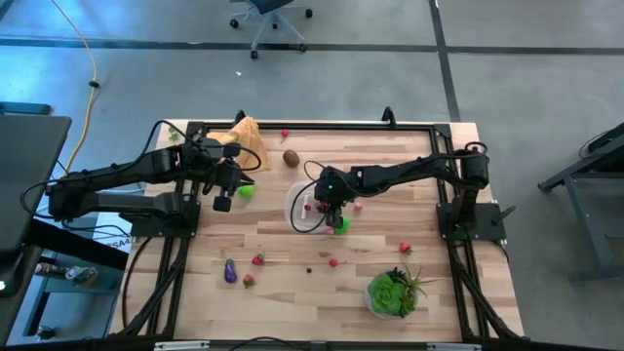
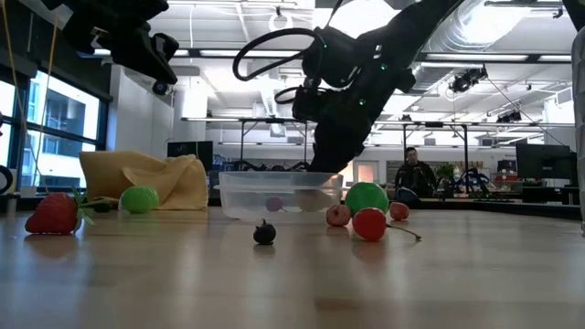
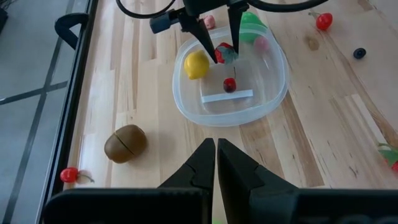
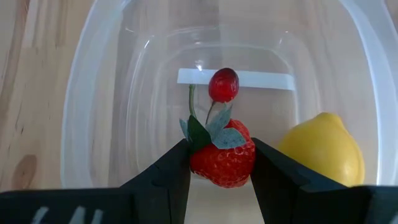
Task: Pick and placing Produce into tupperware
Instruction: Put the top strawberry into the transparent bin, then put the top apricot into the transparent bin
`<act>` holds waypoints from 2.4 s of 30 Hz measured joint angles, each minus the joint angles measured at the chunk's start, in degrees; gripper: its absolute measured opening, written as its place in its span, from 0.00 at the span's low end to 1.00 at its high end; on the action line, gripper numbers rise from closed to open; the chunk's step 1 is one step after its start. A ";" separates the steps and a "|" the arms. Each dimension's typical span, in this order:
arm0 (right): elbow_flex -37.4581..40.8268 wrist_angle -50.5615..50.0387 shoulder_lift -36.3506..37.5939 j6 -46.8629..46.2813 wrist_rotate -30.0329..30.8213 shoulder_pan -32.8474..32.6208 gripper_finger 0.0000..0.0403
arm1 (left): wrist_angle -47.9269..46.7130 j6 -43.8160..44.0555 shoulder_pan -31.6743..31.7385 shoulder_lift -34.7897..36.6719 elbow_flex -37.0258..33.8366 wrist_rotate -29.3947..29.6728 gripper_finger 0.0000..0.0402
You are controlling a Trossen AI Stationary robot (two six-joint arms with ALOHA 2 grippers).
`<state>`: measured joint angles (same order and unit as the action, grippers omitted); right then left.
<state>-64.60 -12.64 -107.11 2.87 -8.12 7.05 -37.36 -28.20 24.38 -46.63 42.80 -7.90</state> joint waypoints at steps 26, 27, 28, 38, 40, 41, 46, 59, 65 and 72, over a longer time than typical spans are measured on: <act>0.07 -2.29 3.54 2.26 2.09 0.00 0.52 | 0.00 0.02 -0.02 0.02 0.00 0.00 0.02; 0.07 -3.50 4.54 2.30 2.51 0.00 0.51 | 0.01 0.01 -0.01 0.00 0.01 0.00 0.02; 0.07 -5.16 5.68 2.30 3.58 0.00 0.50 | 0.00 0.02 -0.01 0.00 0.00 0.00 0.02; 5.39 -12.14 18.22 -1.26 11.57 0.02 0.44 | 0.00 0.02 0.00 0.00 -0.02 0.00 0.02; 10.05 -9.27 20.88 -3.09 11.18 0.02 0.43 | 0.00 0.00 0.01 0.01 0.01 0.00 0.02; 12.69 -7.12 22.12 -4.05 11.15 0.00 0.43 | 0.01 0.01 -0.01 0.01 -0.01 0.00 0.02; 24.61 3.53 27.26 -8.00 11.13 0.02 0.43 | 0.01 -0.01 0.00 0.00 0.00 -0.01 0.02; 35.97 11.60 29.81 -13.09 11.36 0.06 0.50 | 0.00 -0.01 0.00 0.02 -0.01 0.00 0.02; 38.28 15.79 29.80 -13.39 13.14 0.06 0.59 | 0.02 0.00 0.00 0.02 0.00 0.00 0.02; 38.53 16.51 27.88 -13.07 13.97 0.06 0.60 | 0.00 0.00 0.00 0.02 0.01 0.00 0.02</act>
<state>-26.06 3.87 -79.23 -10.20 5.85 7.11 -37.36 -28.20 24.38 -46.62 42.81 -7.90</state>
